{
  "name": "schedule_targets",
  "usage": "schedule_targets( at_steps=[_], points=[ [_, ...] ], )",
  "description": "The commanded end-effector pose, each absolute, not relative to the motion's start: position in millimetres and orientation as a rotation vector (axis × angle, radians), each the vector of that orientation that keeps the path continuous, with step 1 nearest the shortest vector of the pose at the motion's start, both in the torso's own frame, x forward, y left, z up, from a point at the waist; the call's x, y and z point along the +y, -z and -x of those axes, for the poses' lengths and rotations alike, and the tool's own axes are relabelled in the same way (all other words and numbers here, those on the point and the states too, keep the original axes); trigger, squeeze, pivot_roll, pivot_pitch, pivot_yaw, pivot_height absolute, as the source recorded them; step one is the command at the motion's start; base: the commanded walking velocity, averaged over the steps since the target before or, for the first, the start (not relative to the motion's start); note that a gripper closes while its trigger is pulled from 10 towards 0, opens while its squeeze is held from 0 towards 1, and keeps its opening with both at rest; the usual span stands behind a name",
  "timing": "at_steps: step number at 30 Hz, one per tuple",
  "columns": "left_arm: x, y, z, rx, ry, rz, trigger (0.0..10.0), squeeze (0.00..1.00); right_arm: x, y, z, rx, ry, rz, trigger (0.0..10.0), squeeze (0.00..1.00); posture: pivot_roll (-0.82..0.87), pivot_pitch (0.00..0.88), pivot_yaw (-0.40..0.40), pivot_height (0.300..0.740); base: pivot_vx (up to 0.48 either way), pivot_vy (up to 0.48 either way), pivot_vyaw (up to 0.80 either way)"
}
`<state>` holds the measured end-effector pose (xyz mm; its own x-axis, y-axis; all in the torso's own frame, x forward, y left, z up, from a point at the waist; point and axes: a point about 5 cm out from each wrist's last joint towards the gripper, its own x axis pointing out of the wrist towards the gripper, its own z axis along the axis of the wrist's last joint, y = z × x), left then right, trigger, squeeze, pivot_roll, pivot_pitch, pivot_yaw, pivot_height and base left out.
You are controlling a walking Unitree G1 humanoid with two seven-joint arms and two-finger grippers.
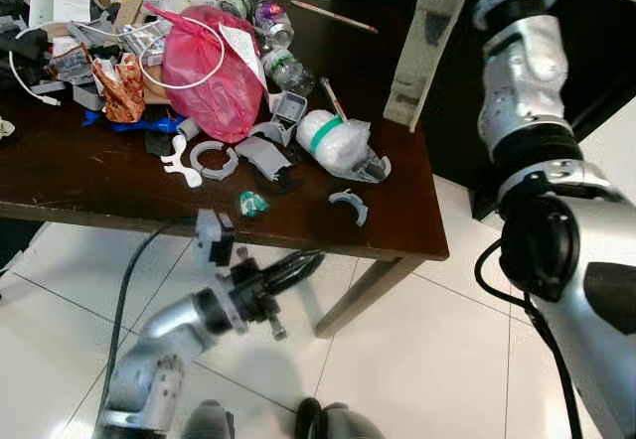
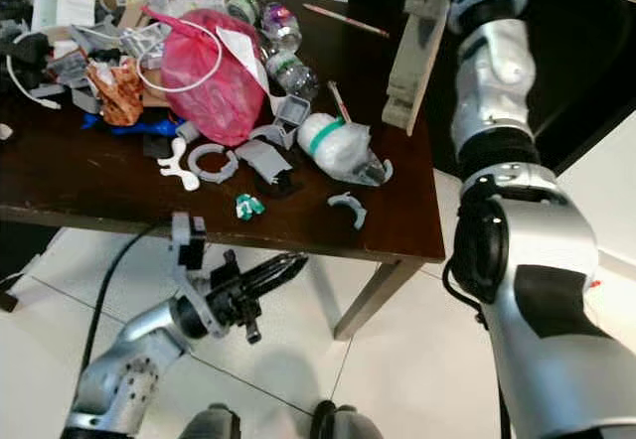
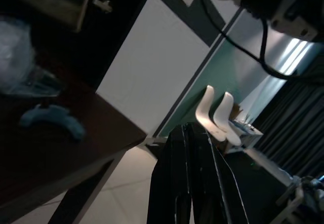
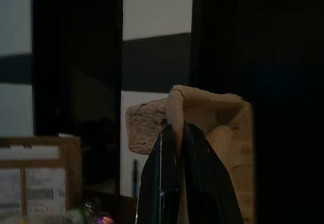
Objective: Picking trash to rubbish bin
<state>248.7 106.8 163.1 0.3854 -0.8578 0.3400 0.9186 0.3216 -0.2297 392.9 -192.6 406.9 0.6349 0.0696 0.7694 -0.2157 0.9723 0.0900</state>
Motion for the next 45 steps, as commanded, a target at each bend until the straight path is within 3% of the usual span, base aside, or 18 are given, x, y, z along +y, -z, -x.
schedule_targets(
  at_steps=[1, 8, 18, 21, 25, 26, 28, 29, 39, 45],
  points=[
    [107, -168, -245, -0.174, 1.190, 0.423, 10.0, 0.00, -204, -426, -383, -0.959, -0.166, -0.220, 0.0, 0.00, 0.30, 0.146, -0.124, 0.740, 0.000, 0.000, 0.00],
    [124, -202, -253, -0.358, 1.082, 0.596, 10.0, 0.00, -218, -434, -372, -1.065, -0.425, -0.411, 0.0, 0.00, 0.29, 0.145, -0.128, 0.740, 0.000, 0.000, 0.00],
    [155, -212, -254, -0.435, 0.956, 0.734, 10.0, 0.00, -234, -438, -354, -1.189, -0.698, -0.488, 0.0, 0.00, 0.30, 0.147, -0.131, 0.740, 0.000, 0.000, 0.00],
    [173, -218, -248, -0.506, 0.955, 0.892, 10.0, 0.00, -245, -442, -342, -1.263, -0.840, -0.523, 0.0, 0.00, 0.29, 0.151, -0.133, 0.740, 0.000, 0.000, 0.00],
    [186, -223, -245, -0.583, 0.935, 0.978, 10.0, 0.00, -250, -440, -336, -1.273, -0.928, -0.512, 0.0, 0.00, 0.29, 0.153, -0.136, 0.740, 0.000, 0.000, 0.00],
    [186, -223, -242, -0.590, 0.962, 0.988, 10.0, 0.65, -252, -438, -334, -1.272, -0.960, -0.511, 0.0, 0.00, 0.29, 0.153, -0.138, 0.740, 0.000, 0.000, 0.00],
    [185, -224, -238, -0.595, 0.997, 1.003, 10.0, 0.65, -254, -436, -332, -1.271, -1.001, -0.511, 0.0, 0.00, 0.28, 0.152, -0.138, 0.740, 0.000, 0.000, 0.00],
    [185, -224, -235, -0.596, 1.022, 1.010, 10.0, 1.00, -257, -435, -331, -1.273, -1.022, -0.515, 0.0, 0.00, 0.28, 0.153, -0.137, 0.740, 0.000, 0.000, 0.00],
    [190, -211, -226, -0.537, 1.084, 1.038, 10.0, 1.00, -260, -422, -313, -1.251, -1.313, -0.549, 0.0, 0.00, 0.27, 0.144, -0.133, 0.740, 0.000, 0.000, 0.00],
    [195, -205, -224, -0.516, 1.087, 1.056, 10.0, 1.00, -259, -420, -308, -1.254, -1.368, -0.584, 0.0, 0.00, 0.27, 0.139, -0.128, 0.740, 0.000, 0.000, 0.00]
  ],
)
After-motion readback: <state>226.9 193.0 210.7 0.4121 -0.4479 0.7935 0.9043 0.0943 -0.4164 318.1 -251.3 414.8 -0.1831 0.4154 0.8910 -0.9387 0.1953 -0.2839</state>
